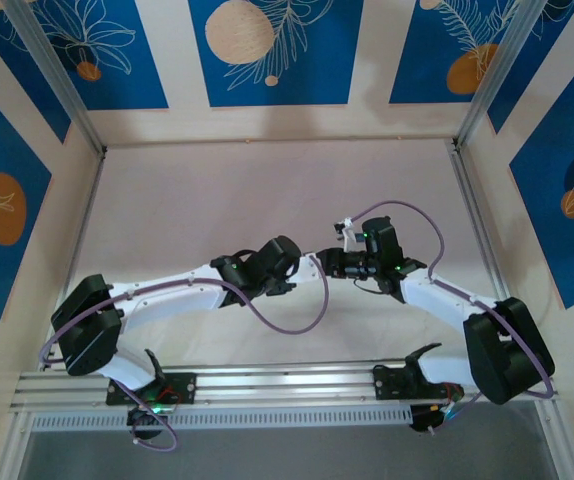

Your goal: Unlock with the key

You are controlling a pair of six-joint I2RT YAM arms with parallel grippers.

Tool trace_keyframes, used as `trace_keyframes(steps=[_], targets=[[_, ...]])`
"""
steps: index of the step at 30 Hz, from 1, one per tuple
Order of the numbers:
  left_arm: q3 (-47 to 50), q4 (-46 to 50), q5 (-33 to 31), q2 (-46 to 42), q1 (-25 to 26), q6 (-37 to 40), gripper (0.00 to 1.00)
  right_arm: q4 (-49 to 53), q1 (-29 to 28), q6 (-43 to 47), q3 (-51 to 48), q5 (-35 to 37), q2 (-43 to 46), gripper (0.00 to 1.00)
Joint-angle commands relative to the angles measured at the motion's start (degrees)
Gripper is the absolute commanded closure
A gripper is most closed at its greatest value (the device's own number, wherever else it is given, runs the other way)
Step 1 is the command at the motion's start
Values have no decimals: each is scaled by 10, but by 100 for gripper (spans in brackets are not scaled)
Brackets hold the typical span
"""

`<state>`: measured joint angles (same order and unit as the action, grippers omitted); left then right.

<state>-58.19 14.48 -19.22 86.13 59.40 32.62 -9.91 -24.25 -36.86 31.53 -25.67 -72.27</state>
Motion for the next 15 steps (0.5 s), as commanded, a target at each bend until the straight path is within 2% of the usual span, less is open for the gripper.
trace_keyframes(steps=[1,15], targets=[[-20,22,-13,8,5,16,85,-37,2,-18,-6,-23,2,73],[-29,28,-6,19,6,15,85,-58,-18,-32,8,-32,-29,75]])
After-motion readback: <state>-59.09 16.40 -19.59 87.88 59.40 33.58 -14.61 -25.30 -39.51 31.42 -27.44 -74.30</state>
